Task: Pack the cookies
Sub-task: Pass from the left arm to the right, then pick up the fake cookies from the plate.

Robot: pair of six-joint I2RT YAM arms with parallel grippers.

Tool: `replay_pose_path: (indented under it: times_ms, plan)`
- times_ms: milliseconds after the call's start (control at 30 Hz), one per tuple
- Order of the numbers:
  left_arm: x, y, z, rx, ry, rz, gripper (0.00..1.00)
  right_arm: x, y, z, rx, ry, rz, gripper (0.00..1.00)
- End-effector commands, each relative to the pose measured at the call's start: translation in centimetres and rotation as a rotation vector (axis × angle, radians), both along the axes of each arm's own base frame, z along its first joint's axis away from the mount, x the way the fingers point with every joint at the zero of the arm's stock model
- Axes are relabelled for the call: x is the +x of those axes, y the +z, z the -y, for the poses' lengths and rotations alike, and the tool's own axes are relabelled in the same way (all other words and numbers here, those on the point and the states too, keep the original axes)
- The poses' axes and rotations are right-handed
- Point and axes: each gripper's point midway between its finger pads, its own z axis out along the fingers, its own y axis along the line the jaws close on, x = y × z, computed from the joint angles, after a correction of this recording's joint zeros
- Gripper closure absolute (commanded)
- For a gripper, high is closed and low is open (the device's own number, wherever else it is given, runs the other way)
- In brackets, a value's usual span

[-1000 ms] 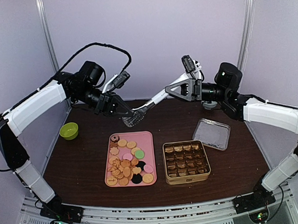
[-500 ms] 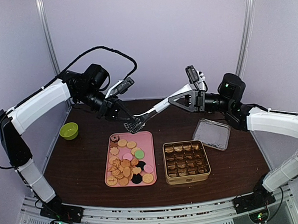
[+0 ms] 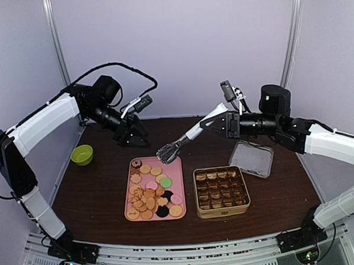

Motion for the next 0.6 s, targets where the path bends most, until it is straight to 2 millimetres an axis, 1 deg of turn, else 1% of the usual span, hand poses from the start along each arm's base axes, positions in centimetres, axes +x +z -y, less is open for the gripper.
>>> replay_pose_path:
  times_ms: [0,33,100,133,233,300,433,567]
  plan:
    - [4.5,-2.5,-5.0,0.165,0.234,0.101,0.02,1.3,-0.7,0.0,-0.148,-0.155,0.13,0.75]
    - [5.1,-3.2,-6.2,0.205,0.276,0.113,0.02,1.5,-0.9,-0.2,-0.171,-0.178,0.143,0.75]
    - [5.7,-4.3,-8.3,0.272,0.336,0.128,0.02,1.9,-1.5,-1.1,-0.209,-0.204,0.163,0.75]
    - [5.8,-4.8,-9.2,0.298,0.357,0.13,0.02,2.3,-1.7,-1.4,-0.225,-0.227,0.174,0.75]
    - [5.3,-5.9,-11.2,0.342,0.396,0.13,0.02,2.8,-2.8,-3.1,-0.264,-0.239,0.194,0.75]
    - [4.9,-6.3,-12.1,0.353,0.411,0.124,0.02,3.2,-3.3,-4.5,-0.287,-0.238,0.208,0.75]
    - [4.1,-7.0,-13.6,0.372,0.44,0.109,0.02,4.4,-4.9,-6.8,-0.33,-0.244,0.217,0.76]
    - [3.7,-7.5,-14.8,0.385,0.473,0.106,0.02,5.7,-5.7,-8.4,-0.357,-0.278,0.235,0.76]
